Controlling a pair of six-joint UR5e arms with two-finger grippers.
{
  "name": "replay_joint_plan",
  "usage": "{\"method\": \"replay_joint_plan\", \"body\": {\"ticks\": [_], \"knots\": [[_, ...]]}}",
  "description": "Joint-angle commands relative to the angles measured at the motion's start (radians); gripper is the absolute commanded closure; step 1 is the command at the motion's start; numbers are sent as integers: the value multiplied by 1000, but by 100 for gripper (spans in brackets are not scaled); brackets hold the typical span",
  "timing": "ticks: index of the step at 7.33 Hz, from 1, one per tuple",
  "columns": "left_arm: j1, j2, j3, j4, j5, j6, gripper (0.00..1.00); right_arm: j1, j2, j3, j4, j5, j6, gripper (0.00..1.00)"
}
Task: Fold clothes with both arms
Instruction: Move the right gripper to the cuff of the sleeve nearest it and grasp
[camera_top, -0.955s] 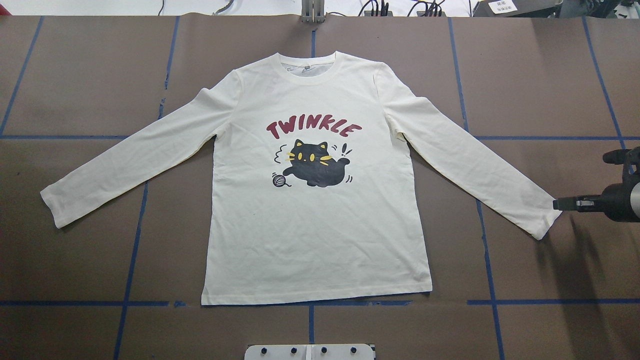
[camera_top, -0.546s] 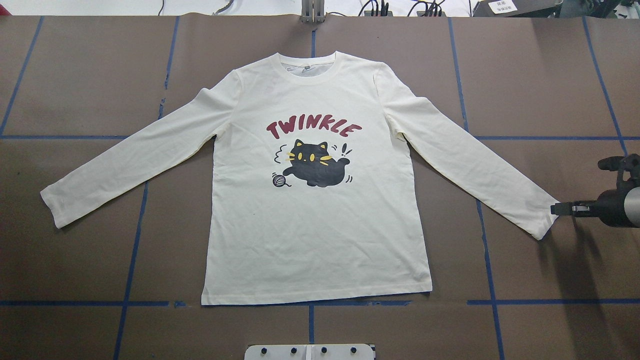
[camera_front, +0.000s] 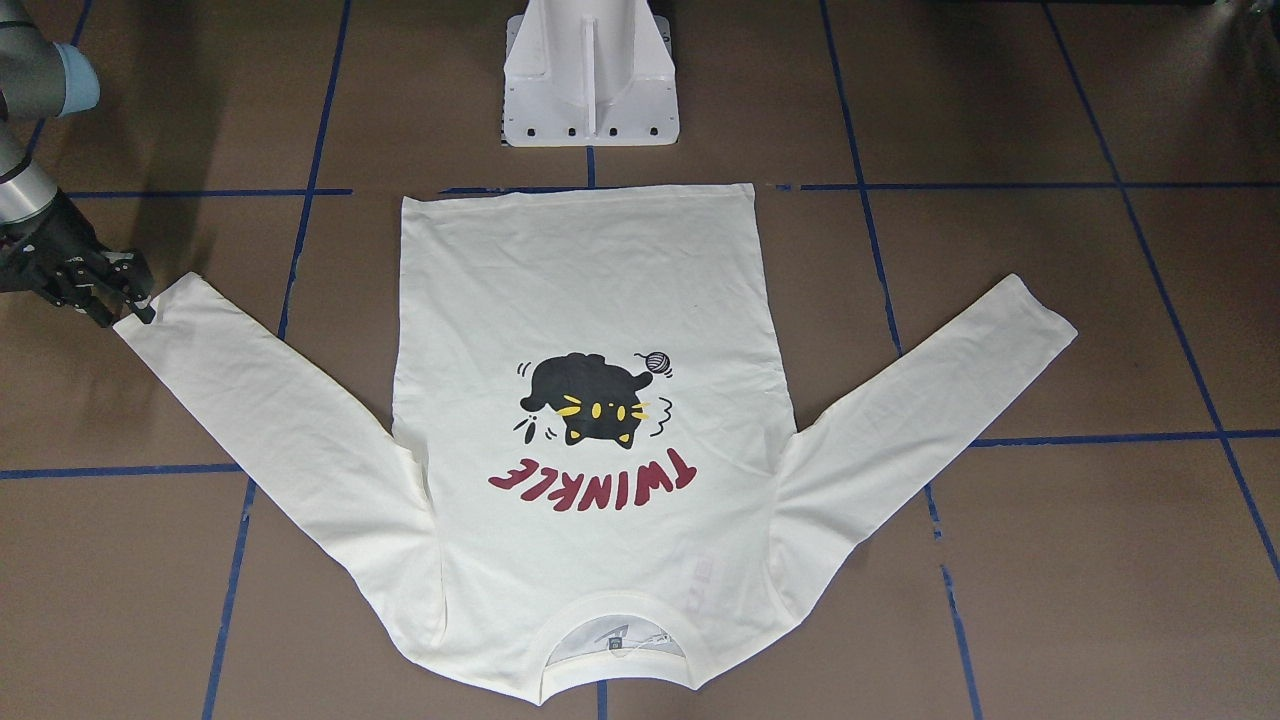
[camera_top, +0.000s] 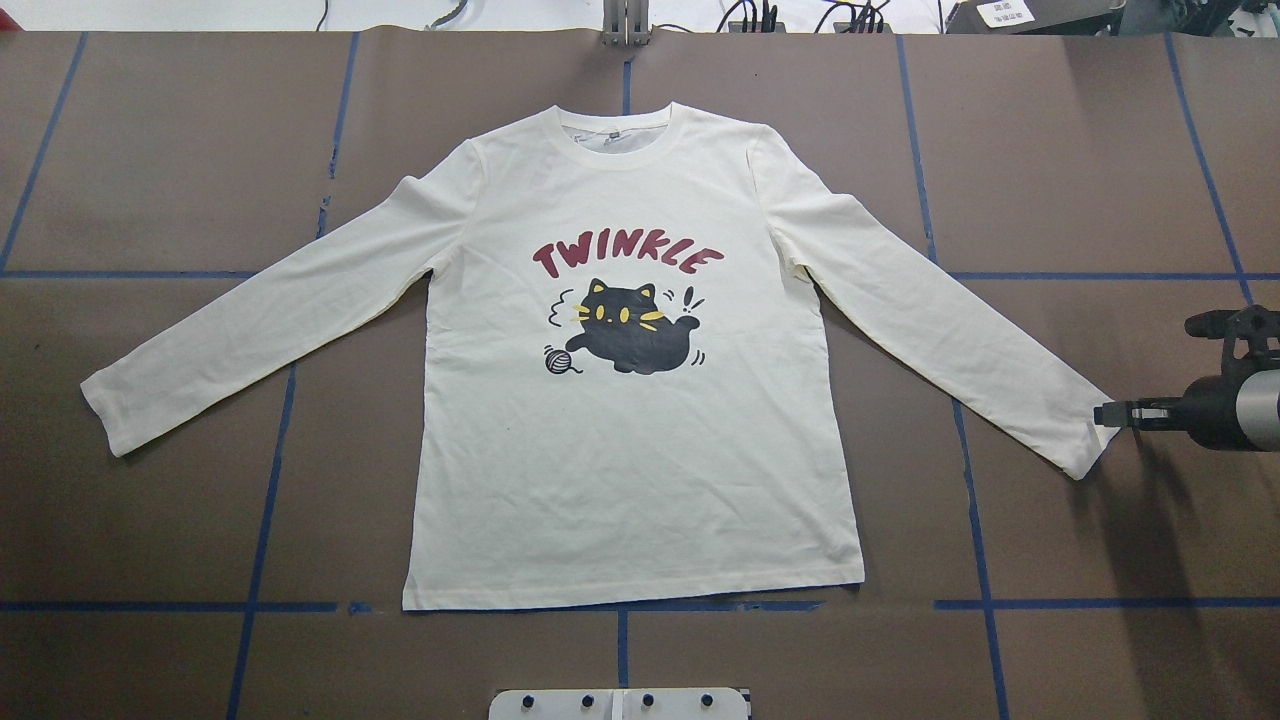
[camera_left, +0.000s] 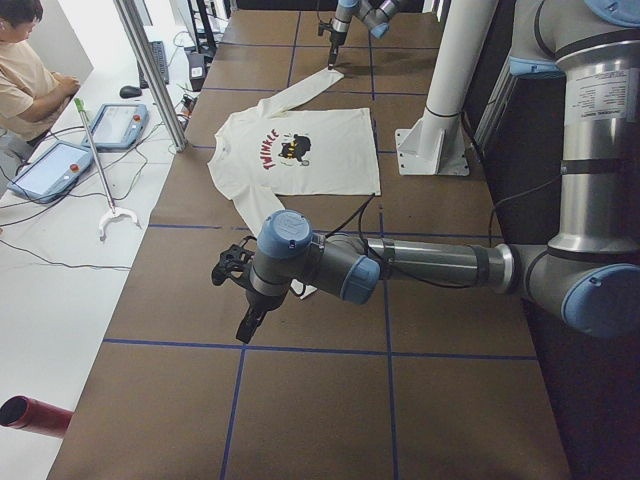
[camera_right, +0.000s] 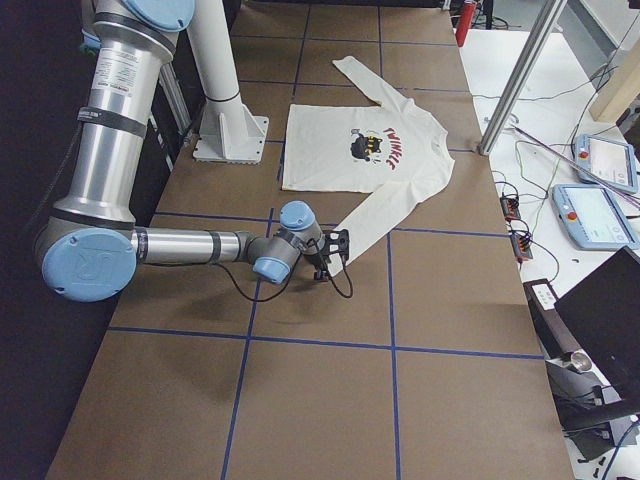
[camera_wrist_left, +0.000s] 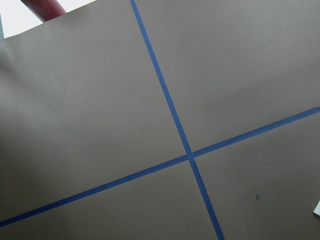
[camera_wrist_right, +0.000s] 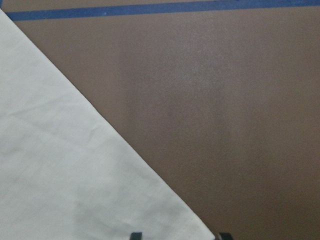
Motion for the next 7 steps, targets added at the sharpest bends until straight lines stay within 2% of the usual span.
{"method": "replay_joint_plan", "body": {"ticks": [1,2,7], "knots": [[-1,0,0,0,0,0,0,0,2,-1,1,-1,0,43],[-1,0,0,0,0,0,0,0,1,-1,1,-1,0,47],[-1,0,0,0,0,0,0,0,2,-4,0,-14,-2,48]]}}
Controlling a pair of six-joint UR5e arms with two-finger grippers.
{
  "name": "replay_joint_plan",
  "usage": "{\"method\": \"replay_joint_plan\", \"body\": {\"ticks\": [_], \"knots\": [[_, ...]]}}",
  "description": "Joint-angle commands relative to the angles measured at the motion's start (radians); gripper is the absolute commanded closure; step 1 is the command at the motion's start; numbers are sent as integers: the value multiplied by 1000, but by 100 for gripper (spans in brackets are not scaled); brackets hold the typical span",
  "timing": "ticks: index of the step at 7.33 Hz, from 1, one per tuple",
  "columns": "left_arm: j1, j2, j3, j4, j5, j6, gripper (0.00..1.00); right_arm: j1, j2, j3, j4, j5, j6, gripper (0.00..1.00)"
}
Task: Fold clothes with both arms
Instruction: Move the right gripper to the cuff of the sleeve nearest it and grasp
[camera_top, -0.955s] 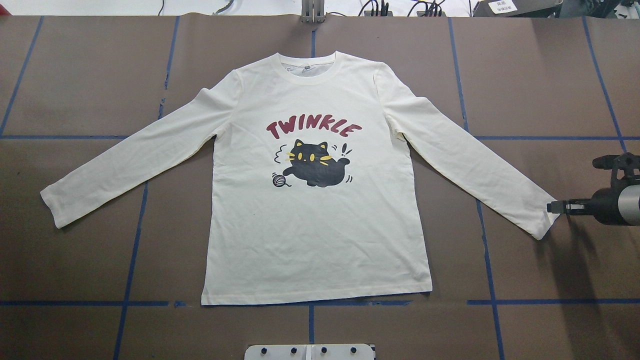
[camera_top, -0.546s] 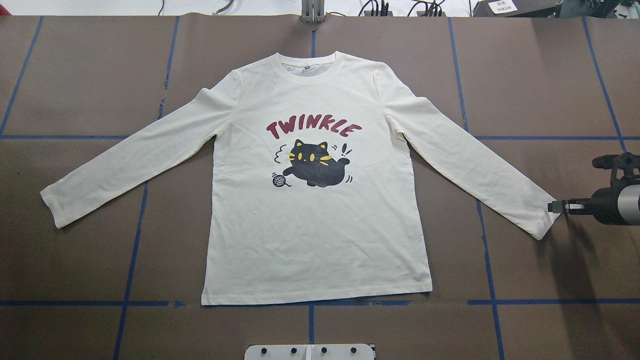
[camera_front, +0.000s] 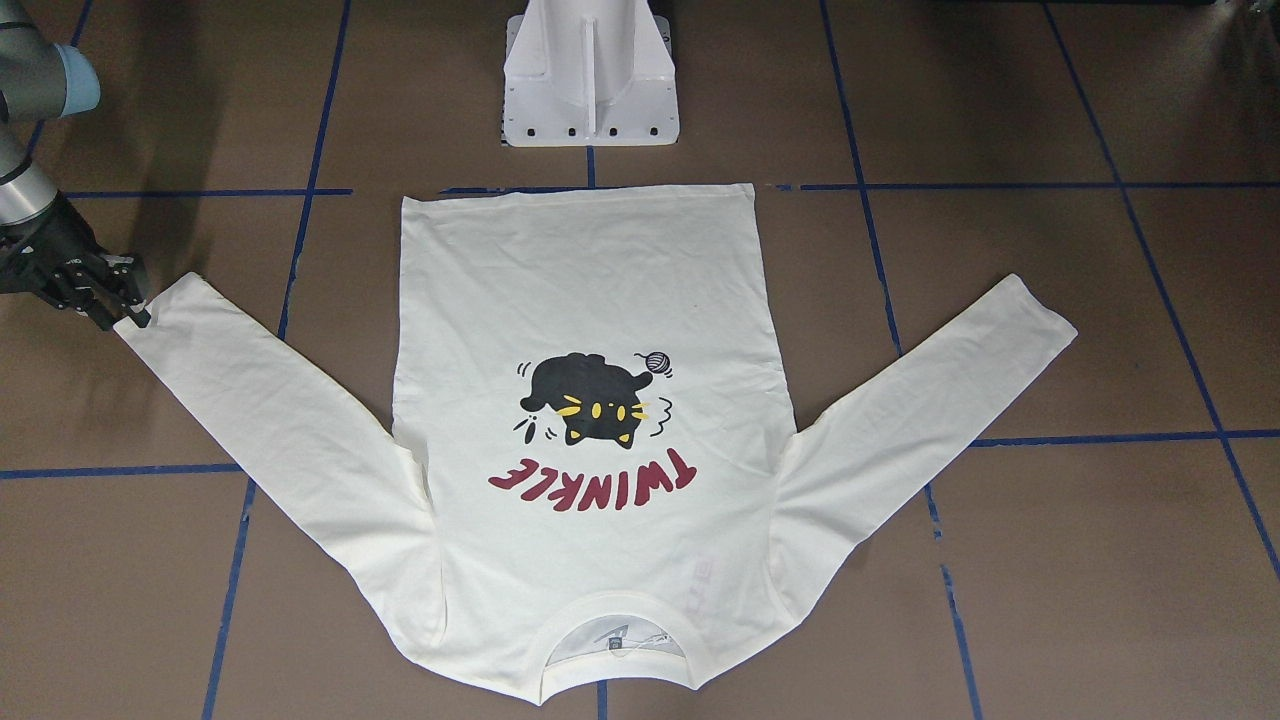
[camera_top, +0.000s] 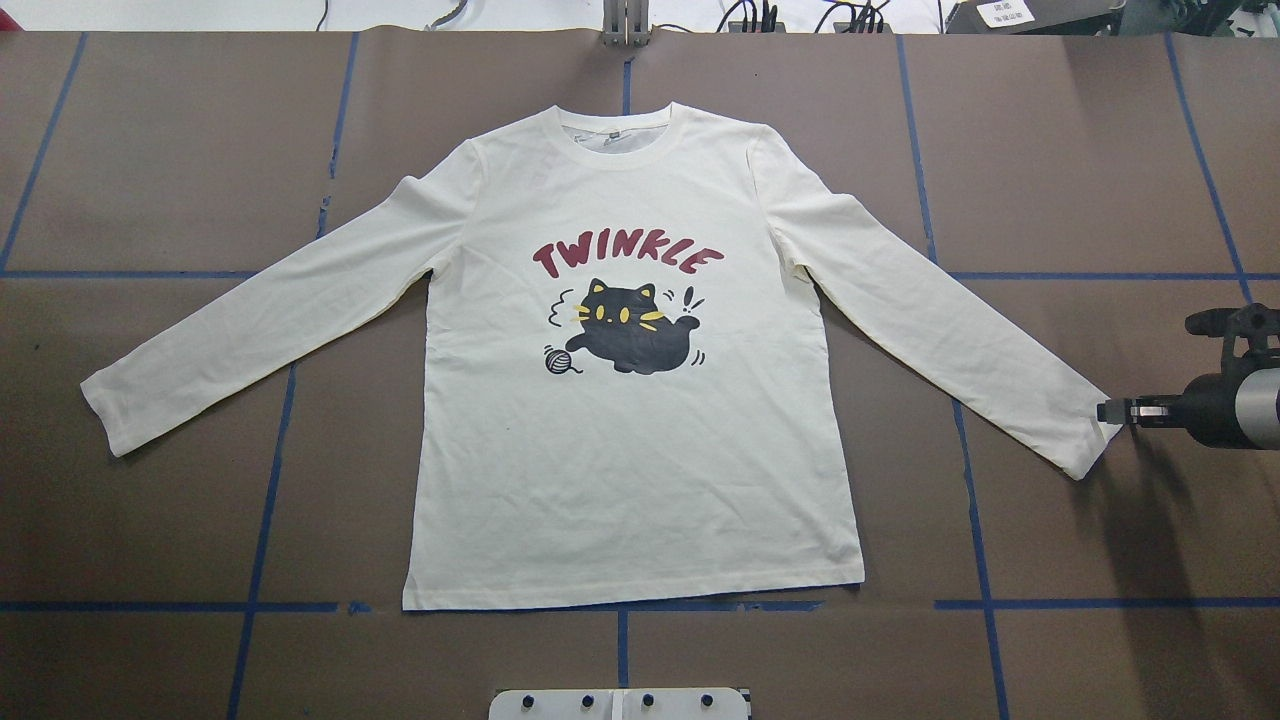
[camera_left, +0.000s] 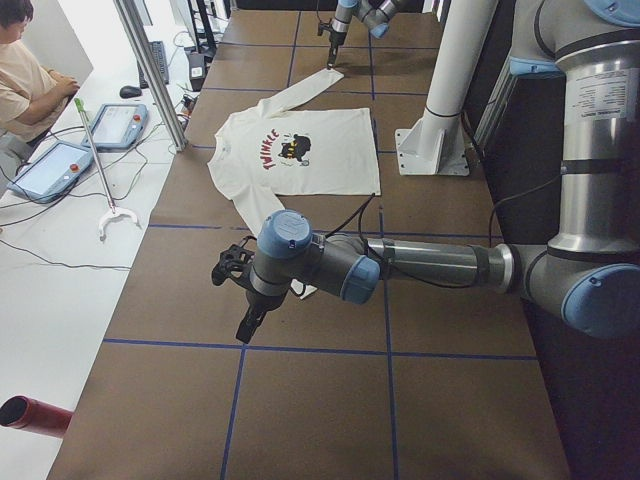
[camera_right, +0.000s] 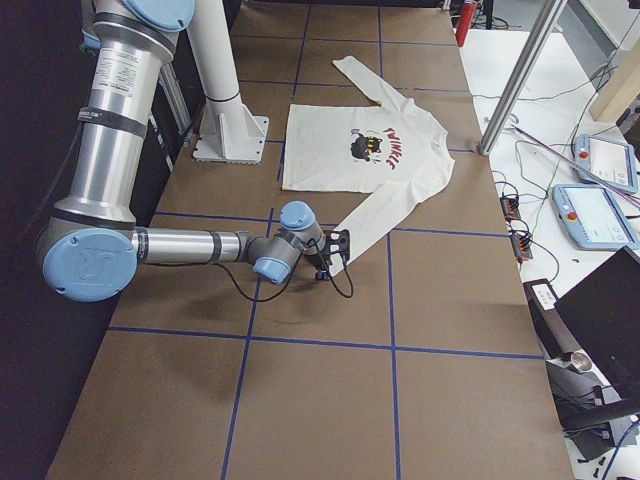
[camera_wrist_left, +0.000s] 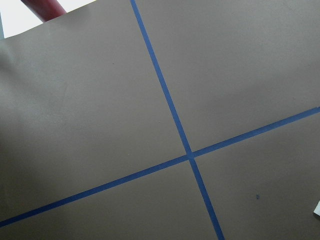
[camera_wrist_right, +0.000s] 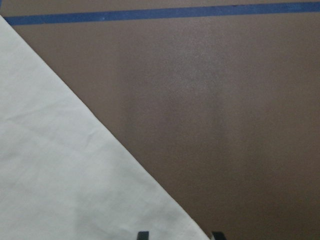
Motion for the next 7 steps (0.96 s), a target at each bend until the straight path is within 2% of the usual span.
{"method": "replay_joint_plan", "body": {"ticks": [1,4,5,6,7], "knots": [[-1,0,0,0,0,0,0,0,0,-1,0,-2,0,48],[0,0,2,0,0,2,0,0,0,-9,0,-2,0,48],[-1,0,2,0,0,2,0,0,0,-4,0,0,2,60],[-1,0,2,0,0,2,0,0,2,-3,0,-2,2,99],[-1,0,2,0,0,2,0,0,3,-4,0,-2,2,100]]}}
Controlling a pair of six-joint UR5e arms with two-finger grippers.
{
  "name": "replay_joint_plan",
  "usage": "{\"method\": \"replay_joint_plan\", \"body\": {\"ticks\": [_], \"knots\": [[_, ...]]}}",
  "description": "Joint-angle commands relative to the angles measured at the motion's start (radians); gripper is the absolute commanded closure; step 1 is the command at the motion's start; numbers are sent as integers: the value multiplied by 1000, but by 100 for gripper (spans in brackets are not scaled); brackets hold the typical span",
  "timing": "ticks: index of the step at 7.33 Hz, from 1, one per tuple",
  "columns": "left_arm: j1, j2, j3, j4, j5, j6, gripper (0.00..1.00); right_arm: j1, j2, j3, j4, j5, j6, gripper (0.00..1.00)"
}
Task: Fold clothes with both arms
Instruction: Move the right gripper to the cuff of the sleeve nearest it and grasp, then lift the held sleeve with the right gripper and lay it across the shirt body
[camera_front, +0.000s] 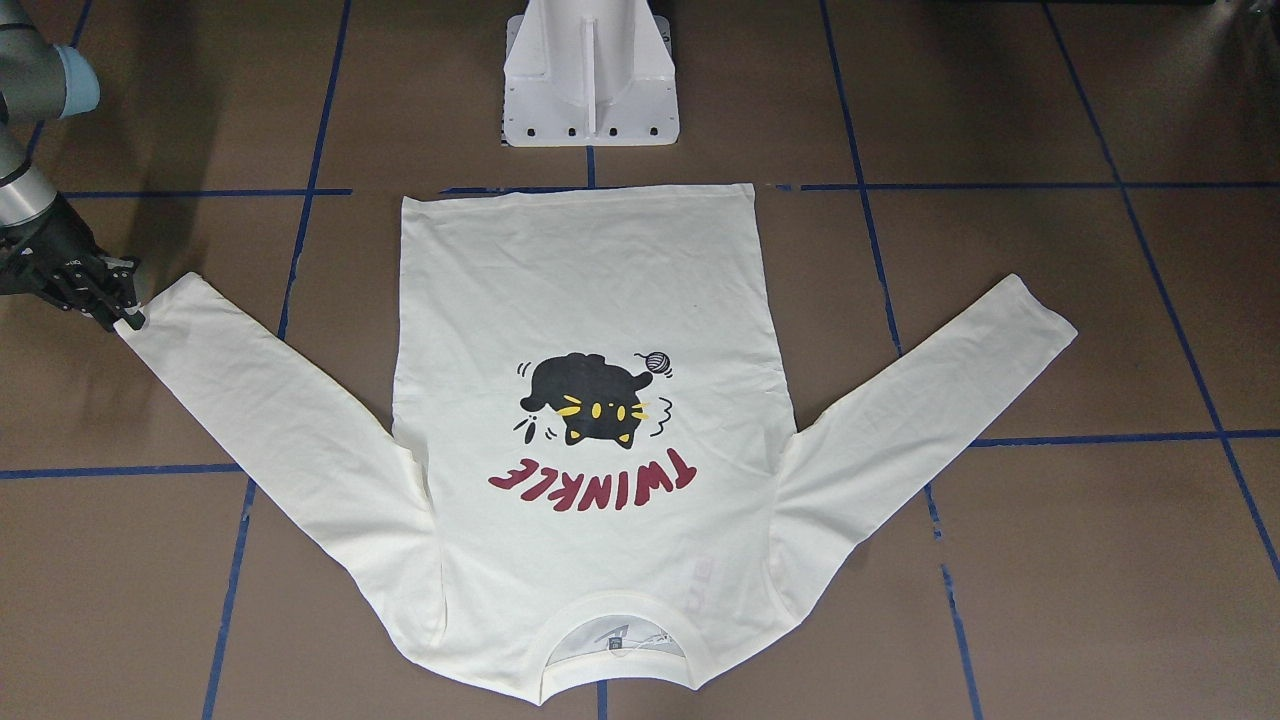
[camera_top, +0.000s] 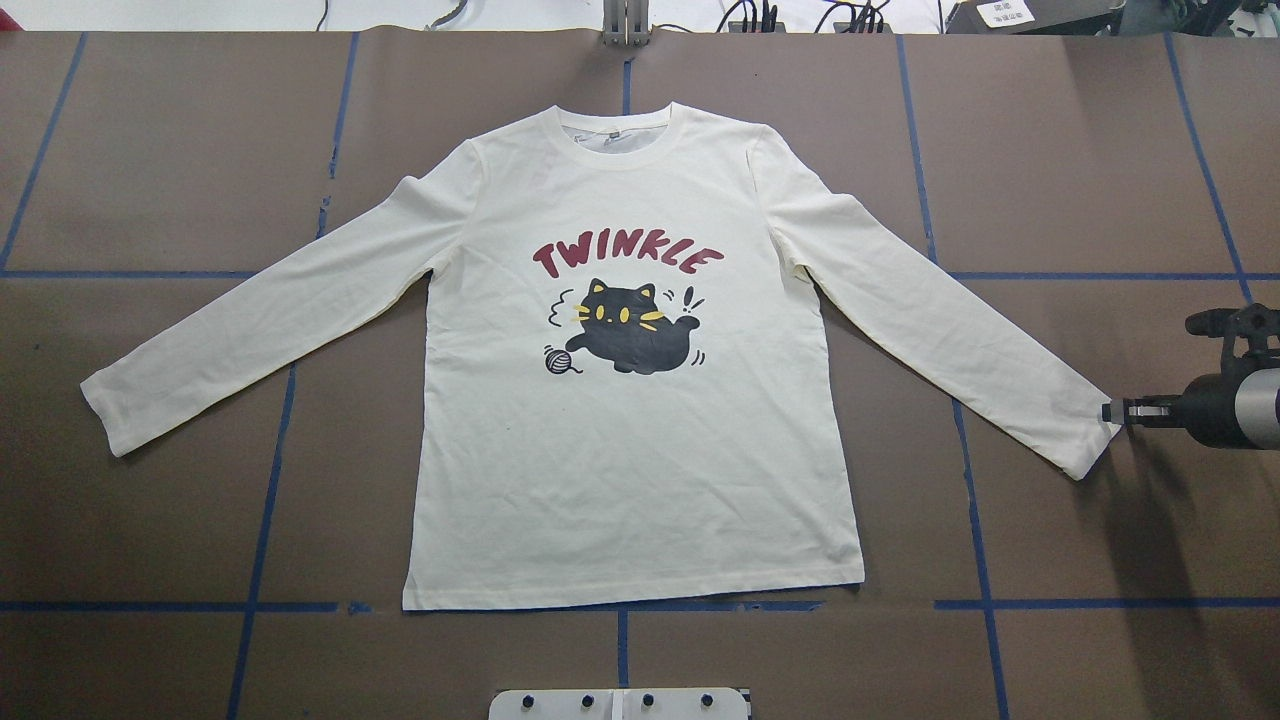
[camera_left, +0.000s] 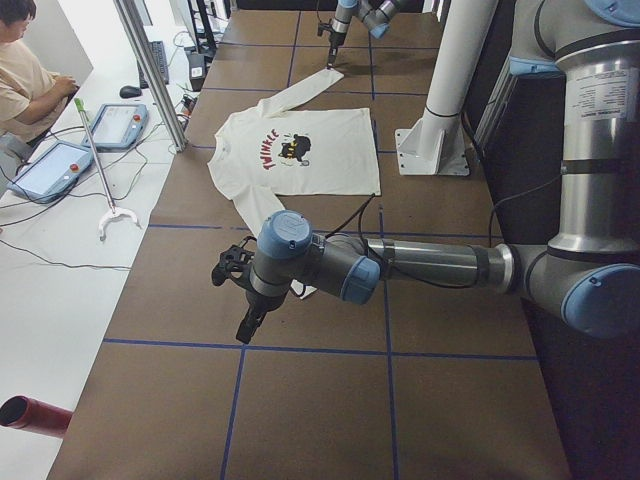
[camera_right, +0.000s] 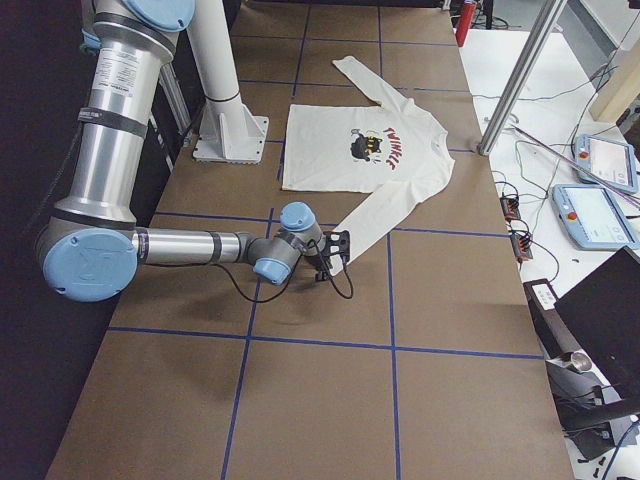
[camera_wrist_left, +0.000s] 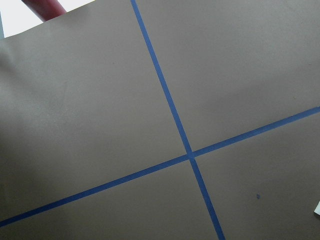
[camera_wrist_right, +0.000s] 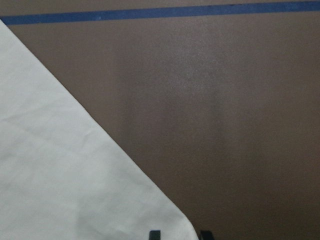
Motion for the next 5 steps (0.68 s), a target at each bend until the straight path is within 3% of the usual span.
{"method": "replay_joint_plan", "body": {"ticks": [1,3,5], "knots": [[0,0,0,0,0,0,0,2,6,9,0,1,0,100],[0,2,0,0,0,0,0,41,9,121,-75,38,-1,100],[0,2,0,0,2,0,0,183,125,279,-371,183,-9,100]]}}
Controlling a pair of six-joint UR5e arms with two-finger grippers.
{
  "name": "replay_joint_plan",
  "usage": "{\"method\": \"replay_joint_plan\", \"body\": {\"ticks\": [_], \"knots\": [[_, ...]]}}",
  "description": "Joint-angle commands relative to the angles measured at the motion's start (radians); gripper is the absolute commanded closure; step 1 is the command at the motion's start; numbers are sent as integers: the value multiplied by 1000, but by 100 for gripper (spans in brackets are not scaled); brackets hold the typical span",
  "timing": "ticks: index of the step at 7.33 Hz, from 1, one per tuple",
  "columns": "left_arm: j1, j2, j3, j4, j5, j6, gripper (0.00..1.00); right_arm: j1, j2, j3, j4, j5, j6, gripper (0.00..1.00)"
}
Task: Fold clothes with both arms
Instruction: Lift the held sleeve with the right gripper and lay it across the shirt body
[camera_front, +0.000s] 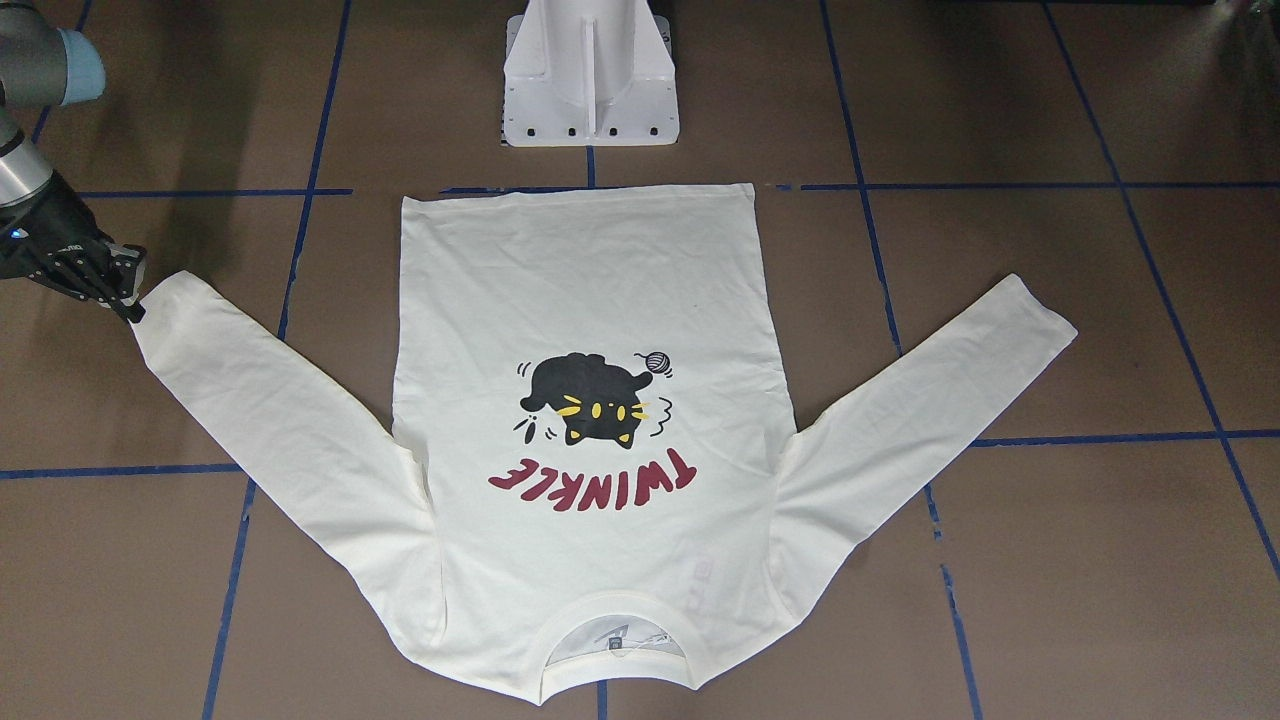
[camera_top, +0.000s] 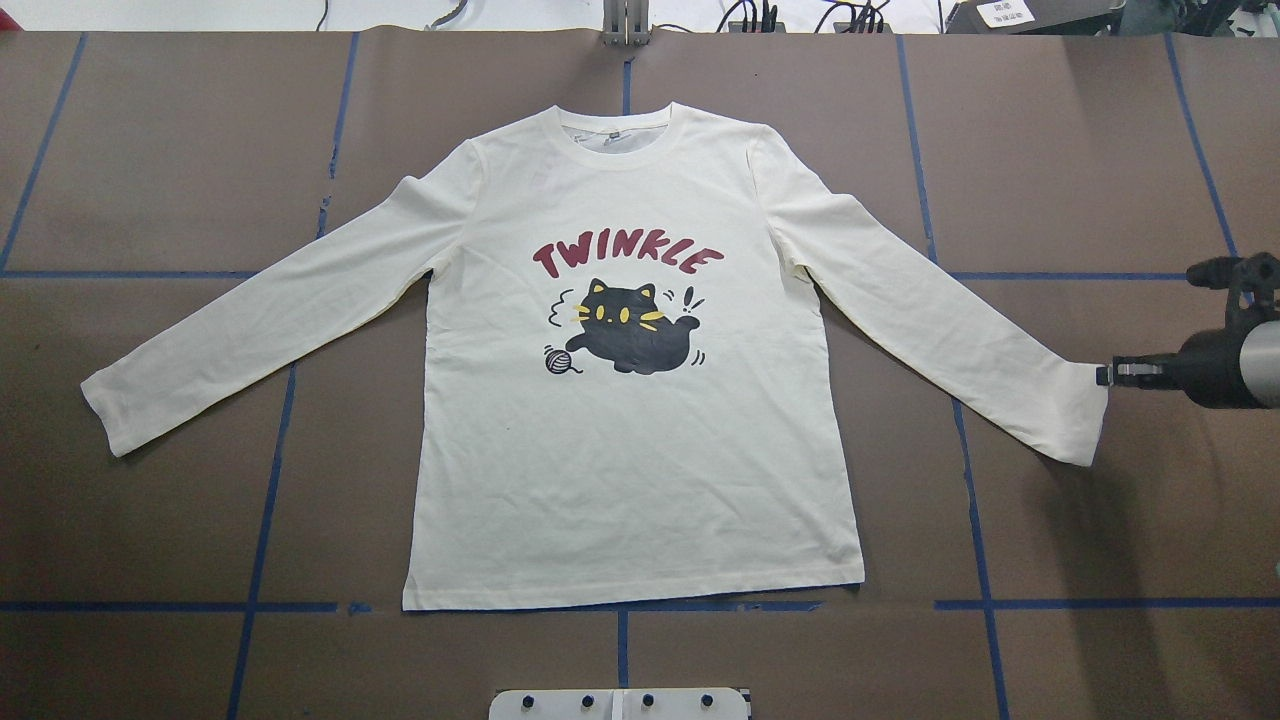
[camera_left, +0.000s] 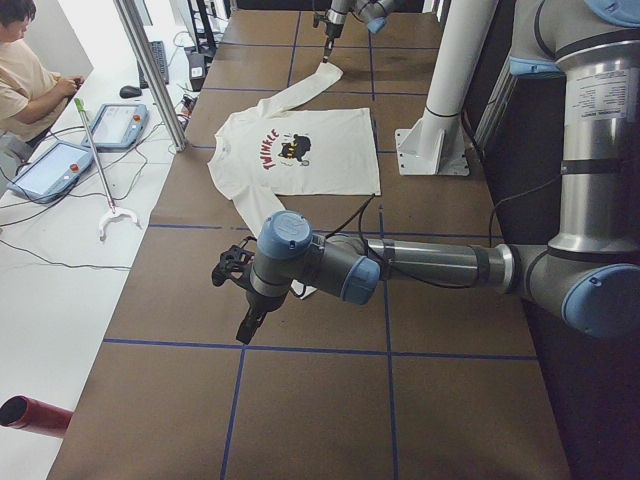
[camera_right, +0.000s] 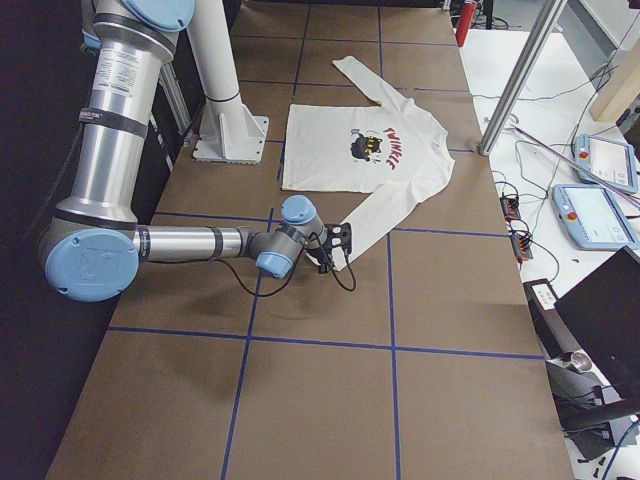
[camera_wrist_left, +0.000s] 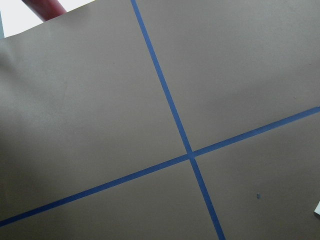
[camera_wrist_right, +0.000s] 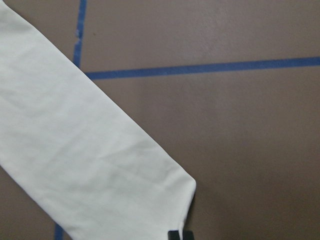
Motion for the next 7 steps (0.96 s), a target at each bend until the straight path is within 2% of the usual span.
{"method": "replay_joint_plan", "body": {"ticks": [1,4,5,7], "knots": [[0,1,0,0,1,0,0,104,192,111,-321,92,-8,100],[0,1,0,0,1,-2,0,126,632,101,-804,78,-8,100],[0,1,0,2,-1,-2,0,121,758,84,-905,63,-10,100],[0,-1,2,2,1,-2,0,71,1001,-75,-916,-23,-12,100]]}}
